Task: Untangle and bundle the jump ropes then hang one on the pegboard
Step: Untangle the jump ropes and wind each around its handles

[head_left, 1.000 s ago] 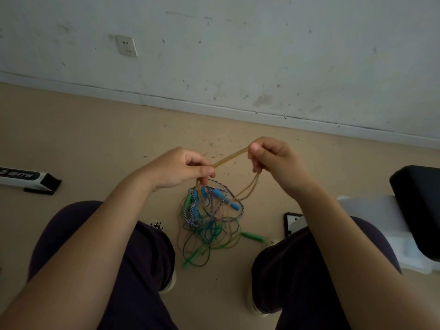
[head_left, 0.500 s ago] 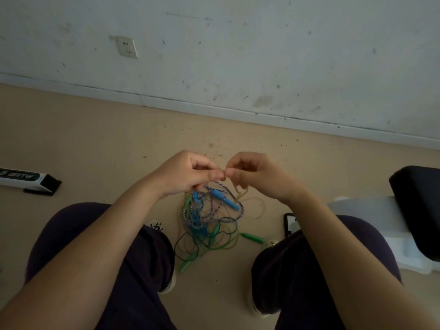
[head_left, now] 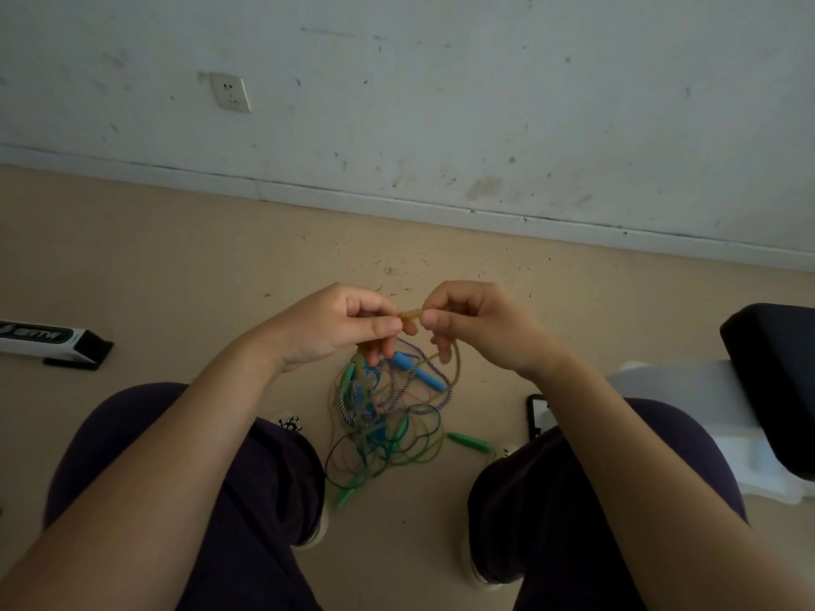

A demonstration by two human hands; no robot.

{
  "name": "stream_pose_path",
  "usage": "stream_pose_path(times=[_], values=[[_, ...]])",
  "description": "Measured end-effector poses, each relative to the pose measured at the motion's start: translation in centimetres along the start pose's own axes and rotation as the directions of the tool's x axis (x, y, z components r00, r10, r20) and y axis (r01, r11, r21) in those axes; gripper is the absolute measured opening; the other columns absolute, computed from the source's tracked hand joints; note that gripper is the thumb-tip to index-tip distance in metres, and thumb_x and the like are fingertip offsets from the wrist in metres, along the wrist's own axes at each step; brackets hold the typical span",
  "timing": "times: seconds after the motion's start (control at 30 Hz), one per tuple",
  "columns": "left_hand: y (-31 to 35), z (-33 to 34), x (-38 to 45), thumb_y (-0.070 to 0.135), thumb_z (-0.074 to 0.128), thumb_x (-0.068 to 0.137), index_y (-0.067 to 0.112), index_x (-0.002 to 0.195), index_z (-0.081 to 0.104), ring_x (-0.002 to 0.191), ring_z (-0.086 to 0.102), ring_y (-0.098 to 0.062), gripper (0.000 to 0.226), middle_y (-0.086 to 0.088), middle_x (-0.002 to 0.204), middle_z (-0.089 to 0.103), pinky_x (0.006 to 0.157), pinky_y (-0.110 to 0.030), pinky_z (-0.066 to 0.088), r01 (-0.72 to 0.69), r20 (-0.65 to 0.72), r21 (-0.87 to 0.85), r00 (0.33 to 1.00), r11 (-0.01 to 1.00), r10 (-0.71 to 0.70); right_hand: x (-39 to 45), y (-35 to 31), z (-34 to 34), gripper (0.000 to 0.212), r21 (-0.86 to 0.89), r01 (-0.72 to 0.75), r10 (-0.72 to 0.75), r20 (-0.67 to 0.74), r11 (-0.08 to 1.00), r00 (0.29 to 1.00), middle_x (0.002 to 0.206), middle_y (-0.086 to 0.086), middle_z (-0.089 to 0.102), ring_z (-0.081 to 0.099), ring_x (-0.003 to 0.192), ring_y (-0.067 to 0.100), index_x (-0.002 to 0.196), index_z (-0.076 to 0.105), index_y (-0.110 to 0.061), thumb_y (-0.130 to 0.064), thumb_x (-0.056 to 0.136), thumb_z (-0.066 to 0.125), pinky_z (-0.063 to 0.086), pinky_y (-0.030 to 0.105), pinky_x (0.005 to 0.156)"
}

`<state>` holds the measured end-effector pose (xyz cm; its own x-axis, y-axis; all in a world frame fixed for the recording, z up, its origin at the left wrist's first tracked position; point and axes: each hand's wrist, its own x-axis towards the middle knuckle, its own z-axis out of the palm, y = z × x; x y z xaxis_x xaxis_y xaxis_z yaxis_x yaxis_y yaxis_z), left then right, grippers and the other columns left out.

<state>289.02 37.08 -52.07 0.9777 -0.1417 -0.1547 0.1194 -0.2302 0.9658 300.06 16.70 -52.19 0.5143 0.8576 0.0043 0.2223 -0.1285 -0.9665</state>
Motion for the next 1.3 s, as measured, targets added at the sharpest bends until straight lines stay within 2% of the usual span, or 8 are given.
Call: stream_pose_path(times=[0.1, 0.23, 0.33, 0.57, 0.87, 1.1, 1.2, 1.3], values=[[0.1, -0.8, -0.2, 0.037, 0.062, 0.088, 0.016, 0.094, 0.075, 0.075, 0.07, -0.015, 0.025, -0.001, 0.077, 0.074, 0.073, -0.02, 0.053, 0.063, -0.048, 0.055, 0.997, 0.997, -0.06, -0.1, 0.0, -0.9, 0.01, 0.043, 0.069, -0.06, -0.185, 0.997, 0.981, 0.067, 0.012, 0.062, 0.061, 0.06, 0.029, 0.084, 0.066, -0.015, -0.018, 0.093, 0.063, 0.054, 0.051, 0.07], [-0.3, -1.6, -0.6, 0.034, 0.061, 0.095, 0.02, 0.089, 0.077, 0.071, 0.069, -0.015, 0.021, 0.0, 0.073, 0.072, 0.075, -0.019, 0.052, 0.1, -0.134, 0.135, 0.988, 0.986, -0.082, -0.4, -0.3, -3.1, 0.016, 0.148, 0.101, -0.032, -0.411, 0.984, 0.911, 0.069, 0.01, 0.064, 0.063, 0.062, 0.025, 0.084, 0.067, -0.014, -0.029, 0.089, 0.064, 0.054, 0.037, 0.068], [0.0, -1.4, -0.7, 0.042, 0.062, 0.091, 0.026, 0.09, 0.077, 0.051, 0.053, -0.013, 0.022, 0.002, 0.059, 0.06, 0.062, -0.023, 0.05, 0.063, -0.149, 0.095, 0.988, 0.994, -0.048, -0.6, -0.2, -3.3, 0.026, 0.098, 0.044, -0.012, -0.311, 0.994, 0.95, 0.069, 0.008, 0.066, 0.06, 0.058, 0.02, 0.089, 0.069, -0.011, -0.036, 0.089, 0.064, 0.05, 0.023, 0.059], [0.4, 0.8, 0.1, 0.04, 0.062, 0.091, 0.025, 0.097, 0.078, 0.049, 0.044, -0.009, 0.022, 0.005, 0.059, 0.056, 0.05, -0.019, 0.039, 0.053, -0.034, 0.082, 0.998, 0.995, -0.05, 0.0, 0.0, -0.2, 0.024, -0.05, -0.095, 0.095, -0.006, 0.994, 0.995, 0.065, 0.001, 0.06, 0.051, 0.058, 0.021, 0.09, 0.071, -0.018, -0.041, 0.083, 0.069, 0.046, 0.027, 0.055], [-0.4, -0.3, 0.1, 0.027, 0.058, 0.1, 0.02, 0.096, 0.073, 0.08, 0.071, -0.007, 0.018, 0.004, 0.081, 0.076, 0.076, -0.012, 0.049, 0.2, -0.117, 0.237, 0.977, 0.951, -0.177, -0.2, 0.1, -2.7, 0.01, 0.059, -0.008, 0.031, -0.396, 0.998, 0.918, 0.067, -0.003, 0.063, 0.054, 0.059, 0.015, 0.087, 0.064, -0.016, -0.016, 0.097, 0.06, 0.048, 0.031, 0.062], [-0.1, 0.2, 0.2, 0.04, 0.062, 0.094, 0.028, 0.094, 0.076, 0.047, 0.049, -0.012, 0.019, 0.004, 0.059, 0.059, 0.056, -0.021, 0.047, 0.082, -0.044, 0.117, 0.996, 0.99, -0.078, -0.2, -0.2, -1.1, 0.041, -0.004, -0.064, 0.064, -0.081, 0.998, 0.995, 0.073, 0.002, 0.068, 0.057, 0.06, 0.02, 0.104, 0.067, -0.014, -0.047, 0.082, 0.07, 0.051, 0.026, 0.058], [0.2, 0.8, 0.3, 0.048, 0.062, 0.089, 0.027, 0.095, 0.077, 0.05, 0.05, -0.012, 0.026, 0.004, 0.061, 0.06, 0.057, -0.022, 0.046, 0.042, -0.021, 0.072, 0.999, 0.996, -0.04, -0.1, -0.1, -0.2, 0.036, -0.065, -0.08, 0.082, 0.024, 0.995, 0.996, 0.063, 0.002, 0.057, 0.045, 0.055, 0.018, 0.094, 0.069, -0.011, -0.043, 0.078, 0.07, 0.04, 0.027, 0.051], [0.1, 0.3, 0.4, 0.04, 0.063, 0.091, 0.023, 0.094, 0.078, 0.065, 0.064, -0.015, 0.022, 0.001, 0.07, 0.068, 0.07, -0.025, 0.055, 0.045, -0.056, 0.074, 0.998, 0.996, -0.041, -0.1, 0.0, -0.3, 0.022, -0.027, -0.039, 0.038, -0.045, 0.999, 0.998, 0.058, 0.0, 0.045, 0.034, 0.052, 0.019, 0.084, 0.067, -0.014, -0.036, 0.083, 0.069, 0.032, 0.029, 0.049]])
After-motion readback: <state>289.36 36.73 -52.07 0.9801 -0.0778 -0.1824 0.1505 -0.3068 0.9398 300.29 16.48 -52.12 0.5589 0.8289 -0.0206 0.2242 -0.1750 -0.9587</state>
